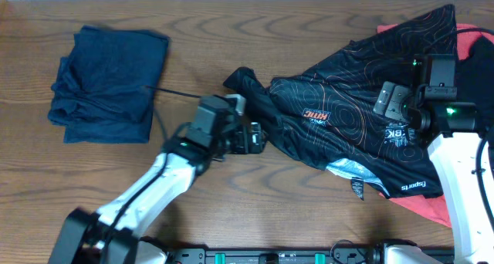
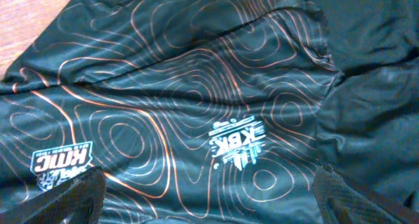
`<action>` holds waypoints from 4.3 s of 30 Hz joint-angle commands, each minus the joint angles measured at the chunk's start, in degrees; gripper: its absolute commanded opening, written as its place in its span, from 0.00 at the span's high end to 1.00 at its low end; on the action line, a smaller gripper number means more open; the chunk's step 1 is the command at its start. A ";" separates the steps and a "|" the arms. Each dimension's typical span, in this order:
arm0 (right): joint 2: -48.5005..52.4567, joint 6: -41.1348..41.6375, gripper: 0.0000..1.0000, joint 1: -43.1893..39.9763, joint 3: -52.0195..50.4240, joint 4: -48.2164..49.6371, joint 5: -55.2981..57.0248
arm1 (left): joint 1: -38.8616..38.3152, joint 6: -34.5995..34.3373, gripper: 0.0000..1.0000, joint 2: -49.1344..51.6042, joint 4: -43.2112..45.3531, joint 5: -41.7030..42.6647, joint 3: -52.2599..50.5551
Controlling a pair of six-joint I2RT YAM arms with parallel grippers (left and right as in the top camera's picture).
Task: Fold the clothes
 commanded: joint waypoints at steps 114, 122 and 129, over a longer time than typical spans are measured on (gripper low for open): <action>-0.87 0.70 0.01 -0.55 0.70 -9.57 -4.15 | -21.59 -48.48 0.18 15.50 7.76 -1.29 2.01; -0.87 0.48 0.01 -0.55 0.70 -9.77 -4.15 | -21.86 -50.38 0.44 21.24 14.21 -8.33 2.01; -0.87 0.50 0.01 -0.55 0.70 -9.99 -4.15 | -21.09 -48.98 0.94 21.57 14.10 -12.57 2.01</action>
